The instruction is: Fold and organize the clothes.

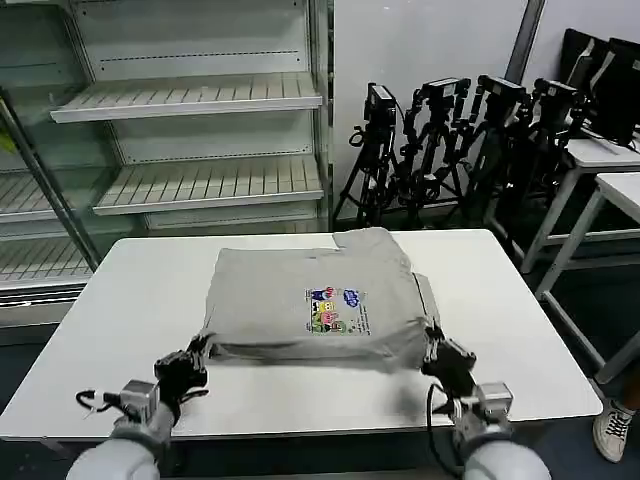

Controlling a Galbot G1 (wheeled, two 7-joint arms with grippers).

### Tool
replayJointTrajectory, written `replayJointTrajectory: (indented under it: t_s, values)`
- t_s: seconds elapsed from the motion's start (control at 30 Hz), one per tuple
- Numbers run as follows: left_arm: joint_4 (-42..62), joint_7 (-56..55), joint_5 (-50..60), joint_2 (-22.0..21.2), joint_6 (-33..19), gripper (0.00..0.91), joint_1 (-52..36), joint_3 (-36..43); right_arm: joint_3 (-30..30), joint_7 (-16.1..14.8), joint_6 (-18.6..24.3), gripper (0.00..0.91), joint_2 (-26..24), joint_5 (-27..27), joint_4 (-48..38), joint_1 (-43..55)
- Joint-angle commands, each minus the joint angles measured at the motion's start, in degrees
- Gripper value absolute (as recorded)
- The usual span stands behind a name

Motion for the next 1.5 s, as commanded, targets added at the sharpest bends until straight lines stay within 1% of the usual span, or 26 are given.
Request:
replayJointTrajectory:
  t_s: [0.03,0.07,0.1,0.13,0.17,0.3,0.37,0.43,0.5,0.57,0.6,0.77,0.87,0.97,1.0,1.03,1.07,1.1,1.13,1.17,1.2,1.23,1.33,1.37,1.4,1.5]
  values:
    - [11.6,0.4,-0.6,5.6,0.3,0.020,-14.7,6.3,-3.2,0.5,-3.6,0.000,-3.6,5.0,-8.5,12.8]
    - [12.2,0.6,-0.3,5.7,0.3,0.030,-14.9,6.9,-3.7,0.3,-4.1,0.060,-3.5,4.7,-9.2,13.4]
    - [12.8,0.8,0.4,5.8,0.3,0.101,-15.2,7.5,-4.1,0.0,-4.6,0.353,-3.4,4.3,-10.5,14.0]
    - [13.3,0.9,1.3,5.7,0.3,0.665,-15.2,8.2,-4.6,-0.2,-5.1,0.907,-3.2,3.9,-11.1,14.3]
    - [13.7,1.1,2.2,5.5,0.3,0.907,-15.1,8.7,-4.9,-0.4,-5.4,0.907,-2.9,3.3,-11.8,14.5]
    - [13.5,1.0,3.1,4.2,0.2,0.907,-13.7,8.9,-5.9,-1.6,-5.8,0.907,-1.4,-1.1,-13.7,13.4]
    - [12.6,0.8,3.1,3.8,-0.4,0.907,-12.8,8.6,-5.6,-1.6,-5.3,0.907,-0.7,-1.6,-13.6,12.4]
    - [11.0,0.8,3.2,3.4,-0.9,0.907,-11.2,8.0,-5.1,-1.9,-3.4,0.907,-0.1,-1.8,-12.5,10.3]
    - [8.7,0.2,3.2,2.7,-1.5,0.907,-8.5,6.7,-4.2,-2.3,-0.5,0.907,0.2,-2.7,-9.8,7.5]
    - [6.9,-0.1,3.1,2.2,-1.9,0.907,-6.8,5.4,-3.6,-2.6,0.7,0.907,0.2,-3.3,-8.4,5.6]
    - [5.7,-0.4,3.1,1.7,-2.2,0.907,-4.7,4.5,-2.2,-3.0,2.0,0.907,0.2,-4.8,-6.3,3.0]
    - [5.2,-1.1,3.1,0.1,-3.6,0.907,0.4,2.5,1.0,-4.0,4.0,0.907,0.0,-7.4,-2.7,-5.0]
    - [6.8,-1.1,2.9,0.2,-3.8,0.907,0.7,2.8,1.7,-3.8,3.9,0.907,0.7,-7.8,-4.1,-5.7]
    - [9.3,-1.1,1.6,0.3,-3.5,0.907,-1.5,3.7,1.5,-3.2,2.7,0.907,1.7,-7.3,-6.8,-3.6]
    - [10.0,-1.1,1.0,0.3,-3.2,0.877,-2.5,4.0,1.3,-2.9,2.4,0.907,1.9,-7.1,-7.8,-2.7]
    - [10.5,-1.0,0.7,0.3,-3.2,0.715,-3.1,4.2,1.2,-2.9,2.2,0.907,2.1,-7.1,-8.6,-2.3]
    - [11.3,-1.0,0.4,0.3,-3.1,0.383,-4.5,4.5,0.9,-2.9,1.8,0.907,2.3,-6.8,-9.9,-1.4]
    - [12.4,-1.1,0.4,0.3,-3.1,0.232,-5.0,4.9,0.7,-2.9,1.5,0.856,2.5,-6.4,-10.6,-0.9]
    - [13.3,-1.3,0.4,0.3,-3.3,0.071,-5.7,5.1,0.6,-2.8,1.5,0.615,2.7,-5.8,-11.3,-0.3]
    - [13.9,-1.5,0.3,0.2,-3.4,0.060,-6.7,5.4,0.6,-2.7,1.3,0.453,2.9,-3.9,-11.6,0.0]
    - [14.4,-1.9,0.3,0.2,-3.5,0.040,-7.2,5.5,0.6,-2.5,0.6,0.050,3.1,-2.4,-11.9,0.4]
    - [14.7,-2.1,0.2,0.2,-3.7,0.040,-7.6,5.6,0.6,-2.4,0.1,0.000,3.3,-1.8,-12.4,0.7]
    - [15.6,-2.4,0.0,0.4,-4.3,0.040,-8.2,5.8,0.3,-2.1,-0.8,0.000,3.5,0.7,-13.5,1.3]
    - [15.7,-2.4,-0.3,0.4,-4.3,0.040,-8.3,5.8,0.2,-1.7,-1.0,0.000,3.6,2.3,-13.9,1.6]
    - [15.8,-2.4,-0.6,0.4,-4.3,0.050,-8.3,5.8,0.1,-1.6,-1.1,0.000,3.6,2.9,-14.1,1.8]
    - [16.1,-2.5,-1.3,0.4,-4.3,0.040,-8.5,6.1,-0.2,-1.7,-1.4,0.000,3.8,3.8,-14.5,2.1]
